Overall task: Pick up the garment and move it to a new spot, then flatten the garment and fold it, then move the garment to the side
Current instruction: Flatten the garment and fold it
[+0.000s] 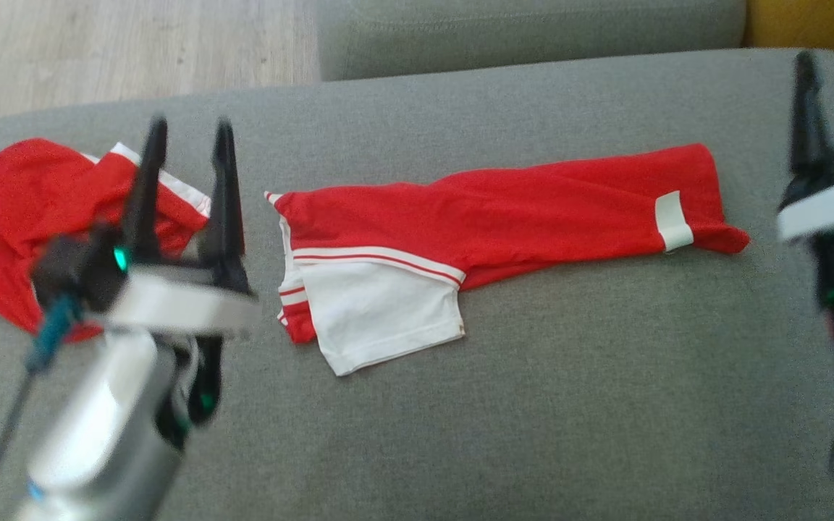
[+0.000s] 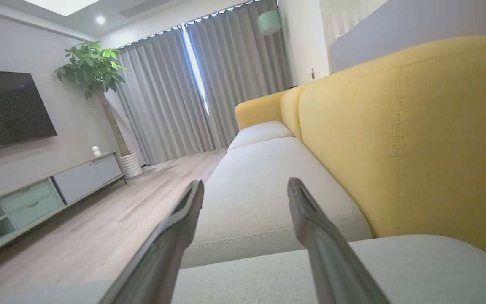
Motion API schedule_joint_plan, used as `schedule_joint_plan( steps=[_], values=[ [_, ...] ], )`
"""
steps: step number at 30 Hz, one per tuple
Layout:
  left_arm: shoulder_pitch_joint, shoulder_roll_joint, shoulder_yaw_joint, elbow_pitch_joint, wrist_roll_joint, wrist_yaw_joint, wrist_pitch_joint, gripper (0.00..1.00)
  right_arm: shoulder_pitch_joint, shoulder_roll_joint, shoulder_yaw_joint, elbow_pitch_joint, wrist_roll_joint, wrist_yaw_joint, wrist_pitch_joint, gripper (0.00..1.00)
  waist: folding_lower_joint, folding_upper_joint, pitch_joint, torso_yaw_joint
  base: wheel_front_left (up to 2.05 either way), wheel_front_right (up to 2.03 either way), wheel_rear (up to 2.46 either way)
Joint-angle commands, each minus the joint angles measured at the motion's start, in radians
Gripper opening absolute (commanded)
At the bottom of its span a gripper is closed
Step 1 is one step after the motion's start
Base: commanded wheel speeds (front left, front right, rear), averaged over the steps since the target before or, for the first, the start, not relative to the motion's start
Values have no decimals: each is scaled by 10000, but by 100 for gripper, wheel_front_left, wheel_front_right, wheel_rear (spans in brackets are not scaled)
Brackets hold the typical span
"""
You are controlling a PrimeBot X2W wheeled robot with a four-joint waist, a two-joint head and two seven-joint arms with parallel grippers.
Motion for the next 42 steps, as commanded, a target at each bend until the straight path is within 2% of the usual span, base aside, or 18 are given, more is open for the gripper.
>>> schedule_joint_plan(
  steps=[1,5,9,14,20,26,33,37,42],
  values=[
    [372,-24,797,-320,468,-43,-56,100,606,352,-267,-701,-723,-7,-101,100,2,-1,-151,-18,0,0,0],
    [1737,-846,1666,-376,1555,-411,-57,100,2005,1547,-1073,-1836,-2326,-7,-102,100,2,-1,-249,-26,0,0,0],
    [2640,-1674,2468,-363,2450,-924,-57,100,3101,2432,-1532,-2415,-3410,-7,-103,100,2,-1,-187,48,0,0,0],
    [3261,-2447,3300,-122,3175,-1678,-58,100,3741,3005,-1934,-2767,-4080,-7,-104,100,2,-1,-78,137,0,0,0],
    [3047,-2958,3878,90,3895,-2418,-58,100,3323,3004,-2642,-2654,-4641,-7,422,100,2,-1,443,300,0,0,0],
    [2619,-3298,4100,200,4269,-2852,-58,100,2046,3011,-4534,-1205,-5737,-7,1441,100,2,-1,1176,569,0,0,0],
    [2264,-3498,4157,357,4465,-3098,-58,100,581,2912,-6163,772,-6626,-7,2515,100,2,-1,1829,875,0,0,0],
    [2162,-3539,4183,390,4499,-3149,-58,100,137,2818,-6555,1479,-6893,-7,2787,100,2,-1,1982,956,0,0,0],
    [2011,-3574,4254,386,4536,-3197,-58,100,-389,2653,-6559,2351,-7080,-7,3123,100,2,-1,2210,1023,0,0,0]
  ],
)
